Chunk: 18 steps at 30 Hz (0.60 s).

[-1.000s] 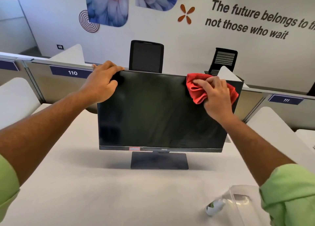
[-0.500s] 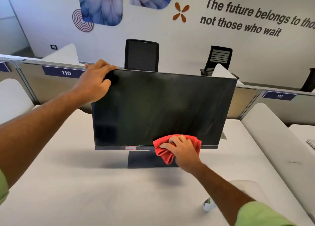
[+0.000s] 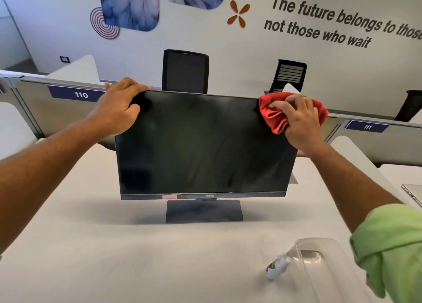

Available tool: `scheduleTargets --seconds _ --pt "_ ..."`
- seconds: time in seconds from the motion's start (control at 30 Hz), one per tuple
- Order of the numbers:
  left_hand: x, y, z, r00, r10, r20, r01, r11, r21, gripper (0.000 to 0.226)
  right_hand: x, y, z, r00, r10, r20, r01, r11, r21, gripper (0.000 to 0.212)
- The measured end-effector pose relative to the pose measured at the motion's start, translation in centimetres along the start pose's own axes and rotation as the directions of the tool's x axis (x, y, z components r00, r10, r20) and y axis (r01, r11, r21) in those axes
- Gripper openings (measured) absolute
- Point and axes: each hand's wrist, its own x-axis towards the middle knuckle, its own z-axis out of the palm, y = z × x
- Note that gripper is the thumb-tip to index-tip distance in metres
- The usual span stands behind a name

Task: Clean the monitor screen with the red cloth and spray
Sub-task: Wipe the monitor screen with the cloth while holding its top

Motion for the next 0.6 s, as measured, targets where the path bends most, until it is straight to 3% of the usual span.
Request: scheduleTargets --seconds 0.2,0.37,0.6 --pt "0.7 0.2 0.4 1.0 0.005 0.007 -0.005 1.0 0.016 0.063 -7.5 -1.5 4.8 0.941 0.337 -0.033 -0.319 0.915 0.246 0.059" --pt "0.7 -0.4 0.4 1.0 0.017 0.02 -0.017 1.0 0.023 0.064 -11.8 -6.4 7.8 0.788 0.613 0.05 -0.582 0.717 0.383 0.055" --pt "-0.1 -0.2 0.3 1.0 0.018 0.002 -0.018 1.0 0.008 0.063 -15.2 -12.5 10.3 0.59 0.792 0.159 -0.74 0.451 0.499 0.046"
